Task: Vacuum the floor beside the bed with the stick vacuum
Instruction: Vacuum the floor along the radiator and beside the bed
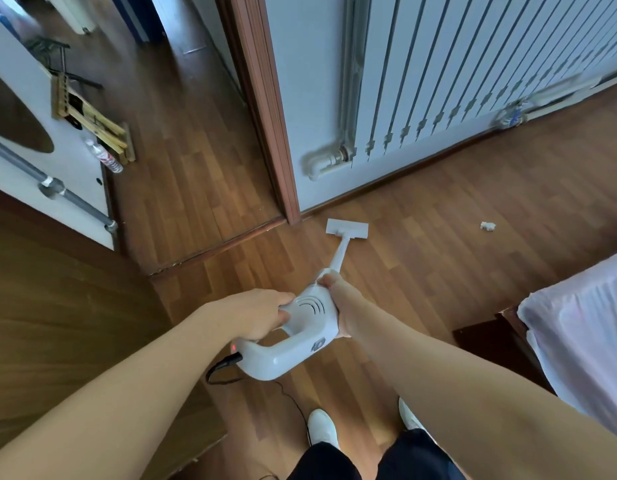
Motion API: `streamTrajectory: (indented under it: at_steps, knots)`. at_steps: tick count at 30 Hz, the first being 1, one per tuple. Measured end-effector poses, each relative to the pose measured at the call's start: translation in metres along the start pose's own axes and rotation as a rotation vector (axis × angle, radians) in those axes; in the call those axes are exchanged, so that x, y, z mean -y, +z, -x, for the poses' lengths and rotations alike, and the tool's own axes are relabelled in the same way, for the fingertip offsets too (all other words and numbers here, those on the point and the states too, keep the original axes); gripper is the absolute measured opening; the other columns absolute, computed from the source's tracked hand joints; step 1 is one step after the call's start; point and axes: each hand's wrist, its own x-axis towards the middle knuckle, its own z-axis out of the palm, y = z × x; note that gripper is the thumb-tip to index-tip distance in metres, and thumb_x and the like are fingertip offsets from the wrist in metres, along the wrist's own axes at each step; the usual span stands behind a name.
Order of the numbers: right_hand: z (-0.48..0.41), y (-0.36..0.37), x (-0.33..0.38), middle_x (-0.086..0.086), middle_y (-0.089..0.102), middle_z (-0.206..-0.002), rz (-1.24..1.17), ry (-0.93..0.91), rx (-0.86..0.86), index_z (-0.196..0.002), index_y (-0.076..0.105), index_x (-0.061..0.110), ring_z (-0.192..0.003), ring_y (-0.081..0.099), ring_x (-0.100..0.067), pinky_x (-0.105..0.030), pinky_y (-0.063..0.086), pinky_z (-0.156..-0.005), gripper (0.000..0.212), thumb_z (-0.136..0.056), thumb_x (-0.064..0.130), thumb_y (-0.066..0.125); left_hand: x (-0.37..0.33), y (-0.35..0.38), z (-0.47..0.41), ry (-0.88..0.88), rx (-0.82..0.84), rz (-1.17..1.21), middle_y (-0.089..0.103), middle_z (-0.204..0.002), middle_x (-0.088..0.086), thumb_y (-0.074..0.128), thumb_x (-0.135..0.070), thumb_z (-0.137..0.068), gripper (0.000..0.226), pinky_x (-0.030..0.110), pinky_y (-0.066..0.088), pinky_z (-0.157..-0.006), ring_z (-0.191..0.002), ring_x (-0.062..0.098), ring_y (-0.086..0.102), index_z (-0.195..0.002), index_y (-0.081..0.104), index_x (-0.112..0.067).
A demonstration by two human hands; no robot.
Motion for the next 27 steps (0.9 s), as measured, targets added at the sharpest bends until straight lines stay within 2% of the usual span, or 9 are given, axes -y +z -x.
streamTrajectory:
  at_steps: [2,4,8,14,17,19,23,25,27]
  knots:
    - [0.003,0.006,-0.008,-0.016,0.078,-0.108,-0.017,0.035,0.012,-0.121,0.067,0.013,-0.089,0.078,-0.035,-0.058,0.06,-0.084,0.065,-0.061,0.037,0.073,0.006,0.0,0.002,0.008,0.04,-0.022,0.055,-0.079,-0.008,0.036,-0.024,-0.103,0.036,0.02,0.037,-0.055,-0.057,0.006,0.046,-0.138,0.043,-0.027]
    - [0.007,0.014,-0.02,-0.016,0.077,-0.107,-0.04,0.065,0.053,-0.12,0.067,0.014,-0.086,0.078,-0.035,-0.055,0.061,-0.081,0.065,-0.059,0.036,0.072,0.014,-0.001,0.01,0.019,0.083,-0.035,0.06,-0.09,-0.008,0.037,-0.024,-0.103,0.036,0.017,0.038,-0.057,-0.061,0.002,0.048,-0.138,0.043,-0.027]
    - [0.019,0.032,-0.047,-0.021,0.075,-0.113,-0.061,0.066,0.061,-0.117,0.065,0.015,-0.096,0.076,-0.038,-0.057,0.062,-0.082,0.052,-0.068,0.032,0.066,0.042,0.005,0.026,-0.009,0.17,-0.022,0.062,-0.129,-0.002,0.04,-0.031,-0.101,0.044,0.039,0.049,-0.098,-0.111,0.02,0.062,-0.144,0.036,-0.038]
    - [0.013,0.033,-0.045,-0.017,0.077,-0.103,-0.101,0.08,0.036,-0.119,0.062,0.015,-0.089,0.077,-0.036,-0.053,0.062,-0.084,0.051,-0.074,0.036,0.073,0.037,-0.002,0.028,-0.012,0.164,-0.046,0.048,-0.144,-0.009,0.04,-0.029,-0.103,0.047,0.03,0.039,-0.107,-0.127,0.015,0.05,-0.148,0.031,-0.034]
    - [0.002,0.02,-0.032,-0.015,0.079,-0.1,-0.177,0.069,0.028,-0.122,0.067,0.014,-0.079,0.078,-0.035,-0.052,0.063,-0.075,0.063,-0.064,0.037,0.074,0.013,-0.016,0.016,0.057,0.154,-0.101,0.059,-0.129,-0.002,0.037,-0.026,-0.104,0.042,0.018,0.045,-0.077,-0.085,0.003,0.059,-0.146,0.036,-0.027]
    - [-0.004,0.006,-0.026,-0.013,0.078,-0.099,-0.212,0.054,0.003,-0.123,0.068,0.015,-0.079,0.077,-0.035,-0.055,0.062,-0.077,0.067,-0.06,0.037,0.075,-0.003,-0.022,0.006,0.079,0.141,-0.134,0.063,-0.119,0.005,0.036,-0.024,-0.104,0.04,0.013,0.038,-0.058,-0.06,0.0,0.048,-0.144,0.039,-0.021]
    - [-0.007,-0.029,-0.021,-0.012,0.076,-0.093,-0.246,0.057,-0.056,-0.112,0.071,0.01,-0.078,0.075,-0.034,-0.057,0.059,-0.087,0.061,-0.057,0.034,0.073,-0.031,-0.023,-0.013,0.154,0.153,-0.2,0.064,-0.104,-0.002,0.036,-0.024,-0.104,0.042,0.014,0.039,-0.057,-0.06,0.0,0.049,-0.146,0.037,-0.026]
    - [-0.005,-0.047,-0.025,-0.012,0.076,-0.092,-0.289,0.079,-0.092,-0.113,0.072,0.011,-0.075,0.074,-0.034,-0.058,0.057,-0.088,0.062,-0.054,0.032,0.072,-0.044,-0.019,-0.021,0.185,0.188,-0.25,0.065,-0.108,-0.001,0.035,-0.025,-0.104,0.042,0.022,0.047,-0.074,-0.08,0.012,0.062,-0.145,0.037,-0.025]
    - [-0.003,-0.066,-0.033,-0.012,0.079,-0.096,-0.356,0.096,-0.117,-0.114,0.071,0.011,-0.073,0.075,-0.034,-0.058,0.059,-0.085,0.064,-0.054,0.032,0.075,-0.059,-0.013,-0.031,0.208,0.22,-0.32,0.056,-0.136,0.006,0.035,-0.027,-0.103,0.043,0.032,0.046,-0.092,-0.113,0.025,0.059,-0.146,0.036,-0.026]
